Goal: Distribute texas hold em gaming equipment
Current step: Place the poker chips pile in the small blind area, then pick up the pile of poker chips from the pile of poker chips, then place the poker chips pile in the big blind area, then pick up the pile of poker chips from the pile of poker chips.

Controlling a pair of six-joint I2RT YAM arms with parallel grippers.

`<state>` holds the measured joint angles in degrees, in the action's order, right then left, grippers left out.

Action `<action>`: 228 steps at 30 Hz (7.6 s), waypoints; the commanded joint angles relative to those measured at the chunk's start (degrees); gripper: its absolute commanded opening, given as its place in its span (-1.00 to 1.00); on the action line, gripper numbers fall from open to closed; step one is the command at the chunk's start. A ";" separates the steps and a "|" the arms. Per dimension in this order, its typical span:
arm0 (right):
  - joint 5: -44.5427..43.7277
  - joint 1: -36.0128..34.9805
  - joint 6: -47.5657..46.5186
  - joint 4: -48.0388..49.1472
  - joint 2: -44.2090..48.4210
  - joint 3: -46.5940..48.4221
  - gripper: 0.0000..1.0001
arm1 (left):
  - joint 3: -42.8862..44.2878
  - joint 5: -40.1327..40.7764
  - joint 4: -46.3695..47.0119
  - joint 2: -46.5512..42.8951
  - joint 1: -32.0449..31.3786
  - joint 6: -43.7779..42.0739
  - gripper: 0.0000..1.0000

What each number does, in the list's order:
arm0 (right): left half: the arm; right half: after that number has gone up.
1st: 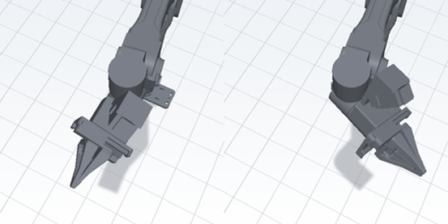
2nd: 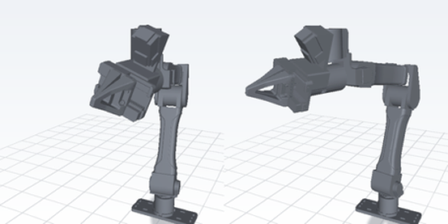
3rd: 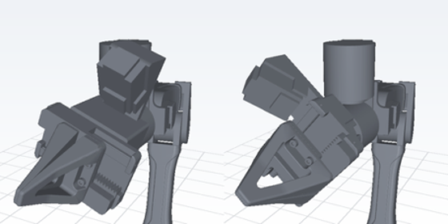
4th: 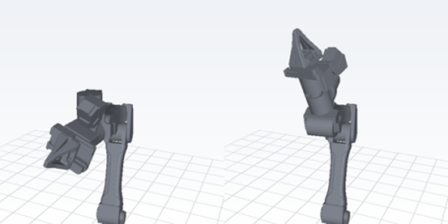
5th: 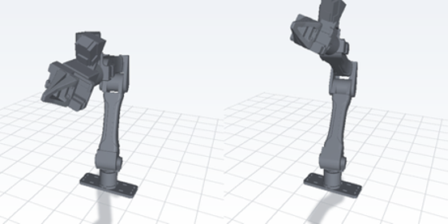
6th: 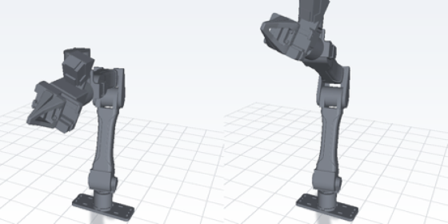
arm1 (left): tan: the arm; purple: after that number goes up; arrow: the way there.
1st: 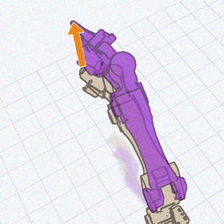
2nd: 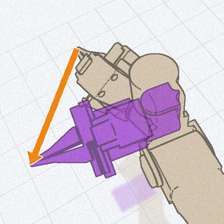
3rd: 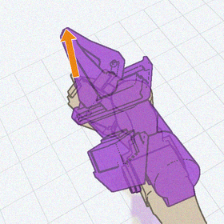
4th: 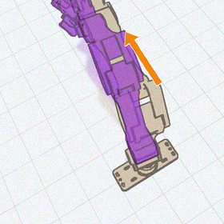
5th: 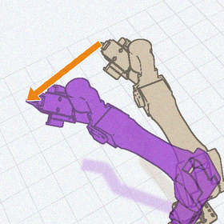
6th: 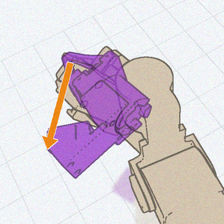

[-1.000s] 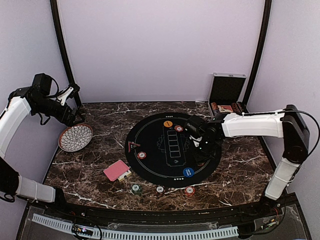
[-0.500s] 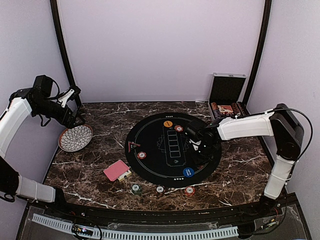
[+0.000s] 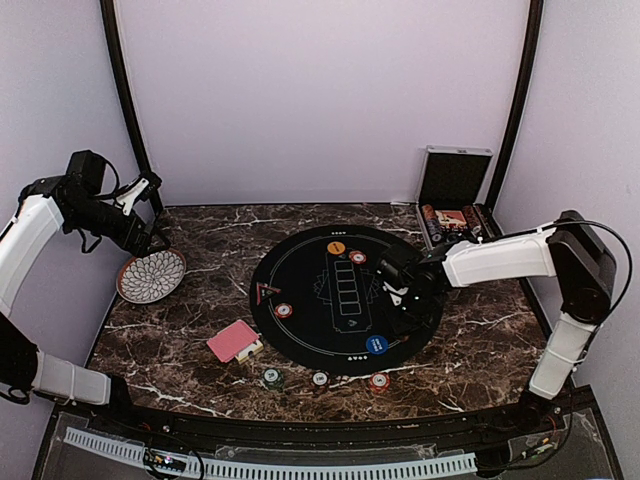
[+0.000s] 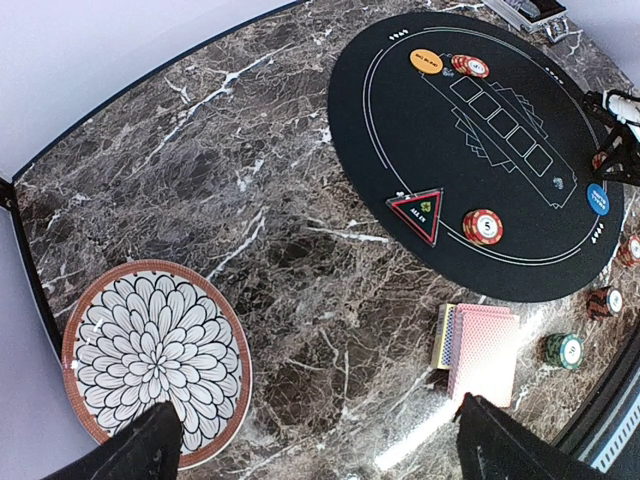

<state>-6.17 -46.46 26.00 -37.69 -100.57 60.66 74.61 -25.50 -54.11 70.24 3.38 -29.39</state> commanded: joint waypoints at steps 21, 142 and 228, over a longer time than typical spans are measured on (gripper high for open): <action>-4.24 -4.66 -2.03 -11.57 6.18 8.94 0.26 | -0.52 -0.09 -1.97 -1.23 0.04 -0.85 0.98; -5.05 -1.38 -8.99 -14.87 -33.05 66.36 -0.77 | 0.89 0.04 -2.80 -1.25 0.04 -1.58 0.97; 5.71 -24.42 -9.29 -0.07 -4.76 19.15 0.63 | 2.64 0.12 -5.31 -2.11 -0.05 -1.76 0.97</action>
<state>-5.54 -68.34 14.57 -39.18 -108.49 82.61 76.05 -24.51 -57.58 70.11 3.38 -30.48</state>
